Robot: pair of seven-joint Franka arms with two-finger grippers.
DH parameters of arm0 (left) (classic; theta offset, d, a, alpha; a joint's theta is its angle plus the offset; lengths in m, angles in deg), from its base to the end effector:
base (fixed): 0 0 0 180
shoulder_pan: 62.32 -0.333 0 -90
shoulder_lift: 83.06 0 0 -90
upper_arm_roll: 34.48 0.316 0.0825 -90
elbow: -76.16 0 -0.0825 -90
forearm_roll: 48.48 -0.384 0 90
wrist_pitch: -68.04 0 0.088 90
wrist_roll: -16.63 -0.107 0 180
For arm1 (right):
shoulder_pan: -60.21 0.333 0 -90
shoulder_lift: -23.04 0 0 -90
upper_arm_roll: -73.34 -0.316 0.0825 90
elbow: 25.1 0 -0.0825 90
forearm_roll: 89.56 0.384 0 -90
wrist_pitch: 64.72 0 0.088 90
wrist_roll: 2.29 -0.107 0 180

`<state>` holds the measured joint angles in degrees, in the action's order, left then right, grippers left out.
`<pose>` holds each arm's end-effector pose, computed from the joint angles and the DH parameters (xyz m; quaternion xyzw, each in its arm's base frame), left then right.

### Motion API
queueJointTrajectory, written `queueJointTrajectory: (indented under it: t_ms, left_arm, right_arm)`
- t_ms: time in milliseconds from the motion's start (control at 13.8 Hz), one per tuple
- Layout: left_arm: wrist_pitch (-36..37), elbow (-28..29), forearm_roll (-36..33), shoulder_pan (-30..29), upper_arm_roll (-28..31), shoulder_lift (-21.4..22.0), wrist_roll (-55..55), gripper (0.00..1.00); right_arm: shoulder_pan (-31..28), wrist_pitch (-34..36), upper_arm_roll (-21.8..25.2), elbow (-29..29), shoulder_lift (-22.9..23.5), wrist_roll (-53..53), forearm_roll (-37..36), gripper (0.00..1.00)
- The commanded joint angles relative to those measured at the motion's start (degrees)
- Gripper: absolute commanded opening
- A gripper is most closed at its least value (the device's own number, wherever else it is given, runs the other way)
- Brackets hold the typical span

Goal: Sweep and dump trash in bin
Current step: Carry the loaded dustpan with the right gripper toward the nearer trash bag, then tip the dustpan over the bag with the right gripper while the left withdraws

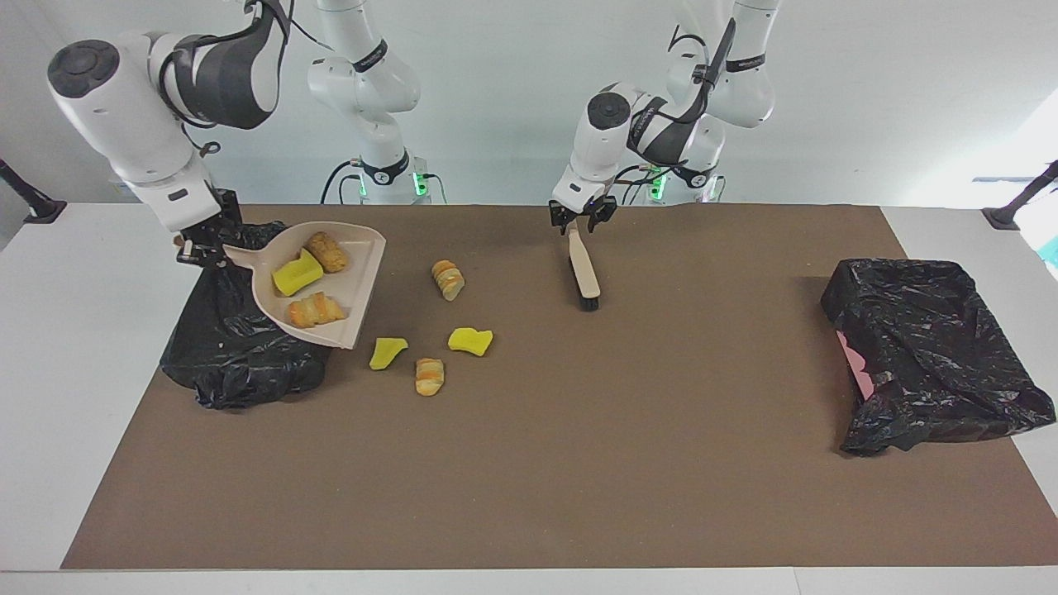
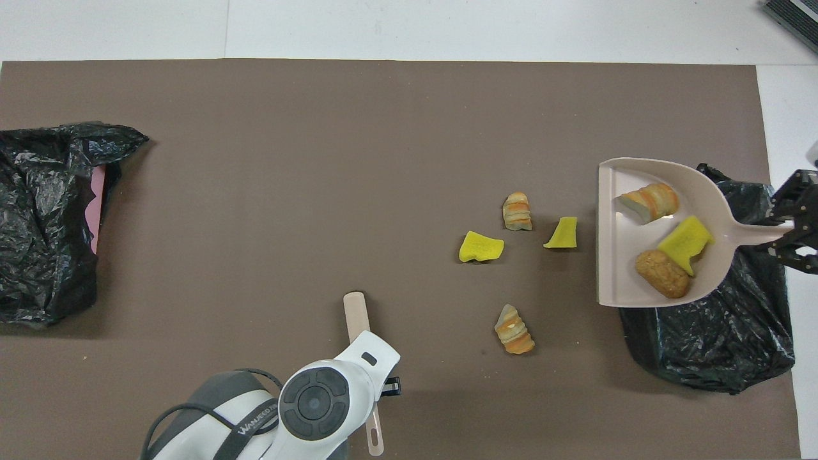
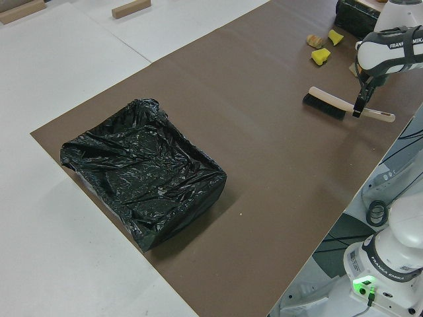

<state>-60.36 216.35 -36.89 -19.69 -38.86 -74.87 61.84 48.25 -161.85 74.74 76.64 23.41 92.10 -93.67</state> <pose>0.3086 -0.3394 0.3498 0.9957 0.0501 -0.0732 0.0273 0.5391 -0.1350 0.5346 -0.7551 -0.6532 0.0542 0.0142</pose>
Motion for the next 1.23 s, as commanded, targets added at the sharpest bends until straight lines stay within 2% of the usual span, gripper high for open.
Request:
queueJointTrajectory:
  t_ms: [0, 217, 362, 651, 1157]
  left_arm:
    - [2.62, -3.6, -2.36, -6.05, 0.08, -0.54, -1.18, 1.0]
    - [3.16, -8.17, -2.63, -12.63, 0.08, -2.03, -1.35, 1.0]
    - [3.07, -10.98, -5.34, -16.08, 0.08, -3.7, -5.02, 1.0]
    - [3.6, -16.25, -6.23, -24.94, 0.34, -5.11, -17.23, 1.0]
    - [16.85, -27.24, -5.44, -38.05, 0.51, -5.03, -33.68, 1.0]
  right_arm:
    - [-6.21, -2.61, -0.79, 5.9, -4.22, 6.66, -2.65, 0.0]
    - [-12.54, -12.69, -0.7, 13.89, -8.79, 17.2, -3.8, 0.0]
    - [-13.44, -16.85, -0.7, 15.59, -9.51, 18.55, -8.6, 0.0]
    - [-12.22, -19.85, -0.87, 16.47, -9.42, 18.2, -16.97, 0.0]
    - [-4.84, -24.07, -0.87, 21.65, -11.97, 12.49, -31.03, 0.0]
